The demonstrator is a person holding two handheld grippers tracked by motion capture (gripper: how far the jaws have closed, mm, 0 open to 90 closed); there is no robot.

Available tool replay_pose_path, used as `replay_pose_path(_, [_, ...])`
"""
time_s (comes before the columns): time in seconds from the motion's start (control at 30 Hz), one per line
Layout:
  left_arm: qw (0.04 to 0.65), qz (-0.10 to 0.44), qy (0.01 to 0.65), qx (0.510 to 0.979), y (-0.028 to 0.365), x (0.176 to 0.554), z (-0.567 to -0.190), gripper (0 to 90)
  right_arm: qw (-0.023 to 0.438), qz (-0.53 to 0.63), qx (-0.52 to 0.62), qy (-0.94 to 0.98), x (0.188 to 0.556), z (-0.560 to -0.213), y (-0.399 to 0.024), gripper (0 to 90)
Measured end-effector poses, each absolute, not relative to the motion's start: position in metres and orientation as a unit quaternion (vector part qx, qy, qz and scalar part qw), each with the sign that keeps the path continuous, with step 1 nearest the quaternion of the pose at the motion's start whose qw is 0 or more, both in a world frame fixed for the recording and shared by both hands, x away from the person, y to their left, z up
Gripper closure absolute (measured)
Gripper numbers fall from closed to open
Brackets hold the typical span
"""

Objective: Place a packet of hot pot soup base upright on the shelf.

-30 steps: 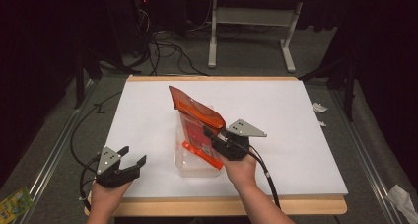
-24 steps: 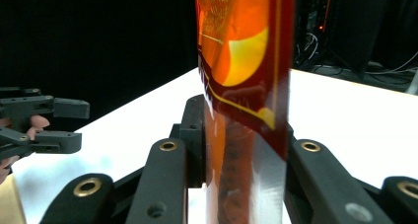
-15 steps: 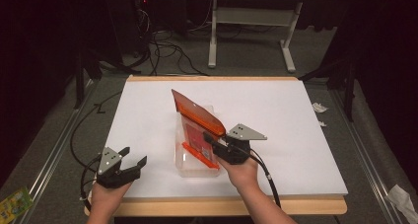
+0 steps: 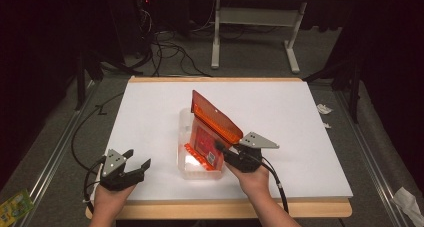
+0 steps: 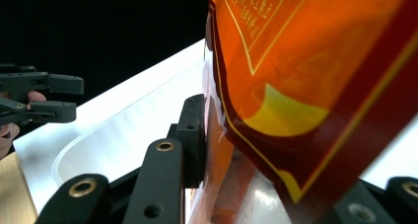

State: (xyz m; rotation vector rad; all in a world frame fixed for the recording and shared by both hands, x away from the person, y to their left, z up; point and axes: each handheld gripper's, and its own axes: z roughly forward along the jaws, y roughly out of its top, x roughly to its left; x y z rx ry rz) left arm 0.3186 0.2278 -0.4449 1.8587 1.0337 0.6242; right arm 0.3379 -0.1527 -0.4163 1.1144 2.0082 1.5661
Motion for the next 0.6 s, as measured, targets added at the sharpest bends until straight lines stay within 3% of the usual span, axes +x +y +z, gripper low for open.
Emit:
replay_pose_path(0.2, [0.446, 0.251, 0.417, 0.751, 0.229, 0.319, -0.445, 29.7, 0.173, 0.547, 0.389, 0.721, 0.341, -0.415, -0.154, 59.5])
replay_pose_path(0.5, [0.449, 0.249, 0.419, 0.749, 0.228, 0.319, -0.446, 29.6, 0.14, 0.564, 0.377, 0.721, 0.342, -0.408, -0.164, 27.0])
replay_pose_path(0.6, [0.452, 0.246, 0.419, 0.748, 0.228, 0.319, -0.446, 28.9, 0.141, 0.565, 0.372, 0.722, 0.34, -0.404, -0.168, 19.9])
